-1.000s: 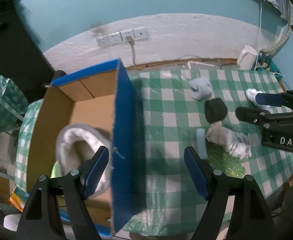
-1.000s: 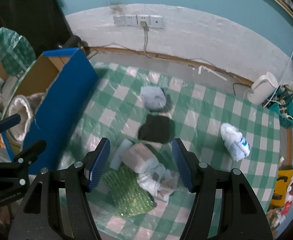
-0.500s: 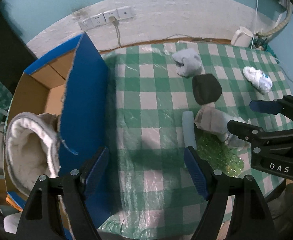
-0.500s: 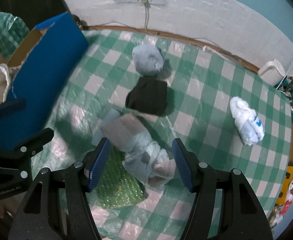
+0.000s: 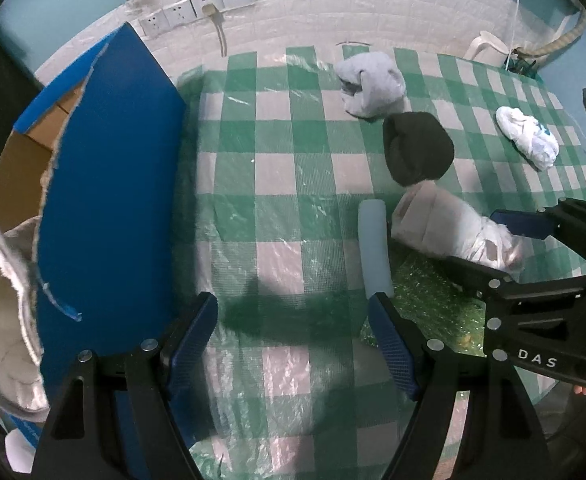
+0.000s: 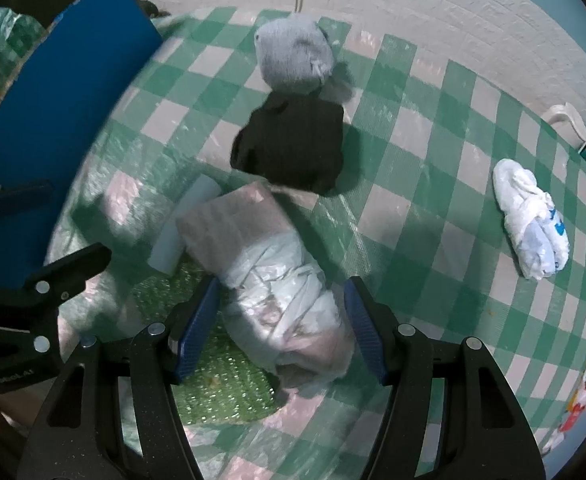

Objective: Organize soft objects
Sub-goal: 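Grasp the pink-and-white plastic bundle with the right tool, then grasp the white foam stick with the left tool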

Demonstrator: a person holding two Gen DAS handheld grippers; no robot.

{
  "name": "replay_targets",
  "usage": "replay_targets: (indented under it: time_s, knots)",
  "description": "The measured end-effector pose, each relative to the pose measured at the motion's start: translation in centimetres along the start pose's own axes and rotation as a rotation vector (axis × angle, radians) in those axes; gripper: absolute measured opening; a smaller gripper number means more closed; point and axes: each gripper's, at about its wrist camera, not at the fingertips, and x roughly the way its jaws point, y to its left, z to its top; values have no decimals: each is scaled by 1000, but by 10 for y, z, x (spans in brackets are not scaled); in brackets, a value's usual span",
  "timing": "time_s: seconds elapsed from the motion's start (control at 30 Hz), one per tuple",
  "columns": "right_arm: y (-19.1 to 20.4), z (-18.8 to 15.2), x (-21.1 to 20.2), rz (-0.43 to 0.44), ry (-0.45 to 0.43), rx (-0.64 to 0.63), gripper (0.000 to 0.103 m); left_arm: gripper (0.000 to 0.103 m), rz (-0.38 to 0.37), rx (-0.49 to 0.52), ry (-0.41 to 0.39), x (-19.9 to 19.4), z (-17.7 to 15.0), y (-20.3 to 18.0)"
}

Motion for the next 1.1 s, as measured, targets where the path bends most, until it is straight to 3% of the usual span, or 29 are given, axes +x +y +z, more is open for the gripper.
replay_targets:
  time_s: [0.13, 0.17, 0.2, 0.33, 0.8, 0.93, 1.07, 1.1]
  knots:
    - [-5, 0, 10, -12, 12, -1, 63, 79, -2, 4, 9, 5, 3, -2]
    - [-6, 0, 12, -7, 18, 4, 61, 79, -5, 5, 10, 5, 4, -3]
    - [-7, 0, 14, -1, 25, 9, 52, 79, -8, 5, 9, 5, 5, -4]
    - [-12, 0, 14, 16, 22, 20, 45, 80, -31, -1, 16, 9, 12, -6]
    - [-57, -1, -3, -12, -19, 138, 44, 80, -124, -59, 65, 38, 48, -12]
    - [-69, -7, -1, -13, -18, 156, 44, 75, -131, -72, 68, 40, 51, -21]
    - [-78, -11, 1, -12, -21, 170, 44, 55, -125, -56, 70, 43, 53, -32]
    - [-80, -11, 1, -11, -23, 172, 44, 54, -120, -50, 75, 44, 53, -34]
